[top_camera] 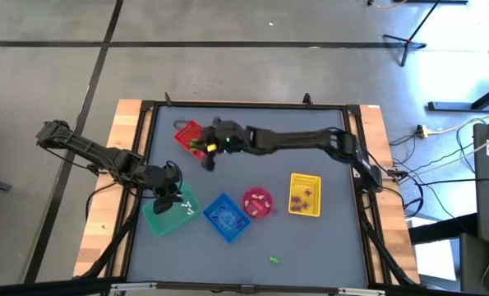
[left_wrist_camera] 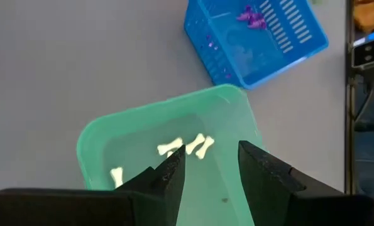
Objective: Sort Halloween decoration
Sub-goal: Put the green skeleton toy into the red bin
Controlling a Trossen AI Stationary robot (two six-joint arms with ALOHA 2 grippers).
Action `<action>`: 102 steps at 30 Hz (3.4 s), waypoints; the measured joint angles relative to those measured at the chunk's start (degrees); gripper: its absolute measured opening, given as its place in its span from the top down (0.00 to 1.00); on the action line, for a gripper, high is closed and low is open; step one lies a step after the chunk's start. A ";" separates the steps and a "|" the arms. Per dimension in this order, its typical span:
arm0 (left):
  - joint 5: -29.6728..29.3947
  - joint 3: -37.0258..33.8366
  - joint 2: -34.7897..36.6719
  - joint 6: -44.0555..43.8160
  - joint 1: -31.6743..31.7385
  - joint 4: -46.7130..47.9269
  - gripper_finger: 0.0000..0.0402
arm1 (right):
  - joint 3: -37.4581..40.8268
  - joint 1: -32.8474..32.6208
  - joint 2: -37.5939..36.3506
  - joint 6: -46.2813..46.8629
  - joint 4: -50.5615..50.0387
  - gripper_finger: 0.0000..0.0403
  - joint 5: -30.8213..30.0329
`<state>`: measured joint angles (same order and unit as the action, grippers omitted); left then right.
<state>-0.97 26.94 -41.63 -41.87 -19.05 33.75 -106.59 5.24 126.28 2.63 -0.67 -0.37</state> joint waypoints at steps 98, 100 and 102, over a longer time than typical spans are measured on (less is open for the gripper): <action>-1.49 -0.09 -0.04 7.87 -6.67 -18.17 0.68 | 7.87 -50.17 -0.66 57.55 -54.05 0.61 -12.31; -1.49 -0.09 -0.04 7.87 -6.67 -18.17 0.68 | 7.91 -50.12 -0.66 57.54 -54.09 0.61 -12.97; -1.49 -0.09 -0.04 7.87 -6.67 -18.17 0.68 | 7.91 -49.86 -0.66 57.55 -54.13 0.61 -13.01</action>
<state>-2.46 26.85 -41.67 -34.00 -25.71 15.57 -98.67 -44.62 125.62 60.18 -54.80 -13.38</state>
